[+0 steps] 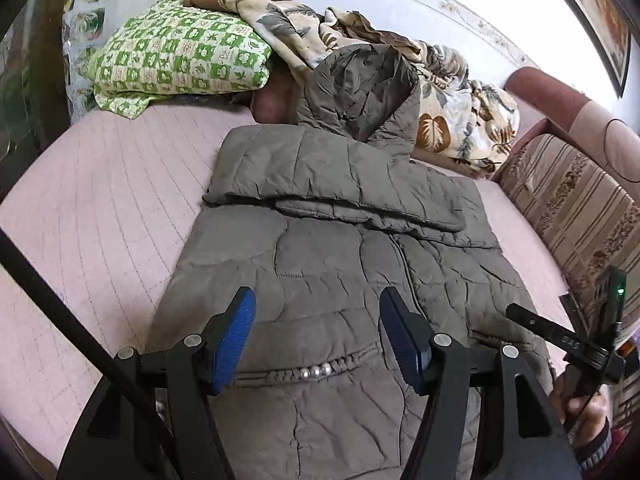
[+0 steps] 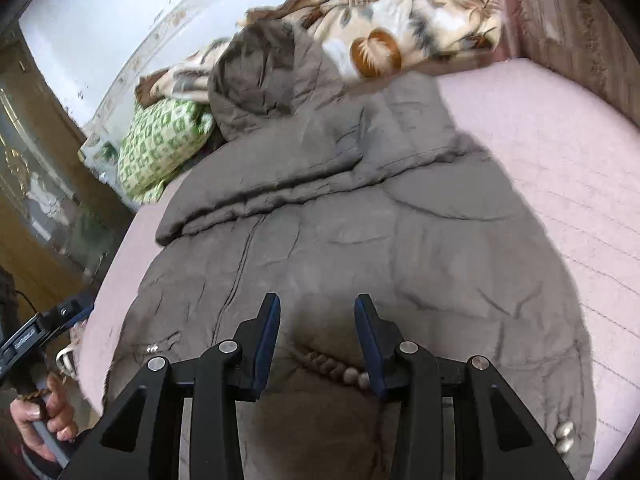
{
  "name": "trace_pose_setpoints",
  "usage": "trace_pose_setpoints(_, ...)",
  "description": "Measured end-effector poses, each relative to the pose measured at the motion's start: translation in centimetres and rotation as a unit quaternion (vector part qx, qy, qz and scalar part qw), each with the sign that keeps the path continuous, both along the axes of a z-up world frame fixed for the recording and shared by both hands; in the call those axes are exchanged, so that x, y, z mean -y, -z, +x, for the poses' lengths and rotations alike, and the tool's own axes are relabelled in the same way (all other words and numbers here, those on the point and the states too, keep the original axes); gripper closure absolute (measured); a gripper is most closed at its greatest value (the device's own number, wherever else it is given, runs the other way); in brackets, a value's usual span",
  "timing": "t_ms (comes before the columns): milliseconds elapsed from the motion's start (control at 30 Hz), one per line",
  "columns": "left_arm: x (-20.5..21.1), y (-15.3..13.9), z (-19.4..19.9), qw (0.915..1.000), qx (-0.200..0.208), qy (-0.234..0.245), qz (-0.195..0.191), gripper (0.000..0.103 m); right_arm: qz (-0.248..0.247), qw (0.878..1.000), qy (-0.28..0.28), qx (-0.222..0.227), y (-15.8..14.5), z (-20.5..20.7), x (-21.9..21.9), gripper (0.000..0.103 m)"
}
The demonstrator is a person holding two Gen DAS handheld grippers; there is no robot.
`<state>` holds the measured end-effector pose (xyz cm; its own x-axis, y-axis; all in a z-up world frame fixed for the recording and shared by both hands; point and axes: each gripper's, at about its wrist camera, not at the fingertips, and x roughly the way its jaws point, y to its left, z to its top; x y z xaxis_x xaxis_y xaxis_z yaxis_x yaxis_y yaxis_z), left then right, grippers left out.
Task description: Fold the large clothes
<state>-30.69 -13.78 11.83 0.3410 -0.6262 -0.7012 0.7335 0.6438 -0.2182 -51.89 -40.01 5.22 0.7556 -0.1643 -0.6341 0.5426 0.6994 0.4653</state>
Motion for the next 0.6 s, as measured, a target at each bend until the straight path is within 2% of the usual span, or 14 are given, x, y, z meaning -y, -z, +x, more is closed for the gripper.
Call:
trace_pose_setpoints(67, 0.8, -0.1, 0.4, 1.0000, -0.003, 0.001, -0.002, 0.039, -0.029, 0.999, 0.003, 0.014, -1.1, 0.1, -0.1, 0.061)
trace_pose_setpoints(133, 2.3, 0.2, 1.2, 1.0000, -0.003, 0.001, -0.002, 0.039, -0.022, 1.000, -0.003, 0.015, -1.0, 0.5, 0.1, 0.061)
trace_pose_setpoints(300, 6.8, 2.2, 4.2, 0.9999, -0.015, 0.001, 0.005, 0.039, -0.010, 0.999, -0.019, -0.033, 0.8, 1.8, 0.3, 0.061)
trace_pose_setpoints(400, 9.8, 2.9, 6.5, 0.9997, -0.018, -0.011, 0.015, 0.039, -0.004, 0.999, -0.017, -0.030, 0.0, 2.1, 1.1, 0.061)
trace_pose_setpoints(533, 12.9, 2.7, 9.3, 0.9995, -0.032, 0.005, -0.001, 0.039, -0.021, 0.999, -0.027, -0.042, -3.6, 4.9, 3.4, 0.061)
trace_pose_setpoints(600, 13.7, 2.7, 10.9, 0.9992, -0.039, 0.009, -0.010, 0.039, -0.046, 0.997, -0.038, -0.040, -7.2, 7.7, 5.1, 0.061)
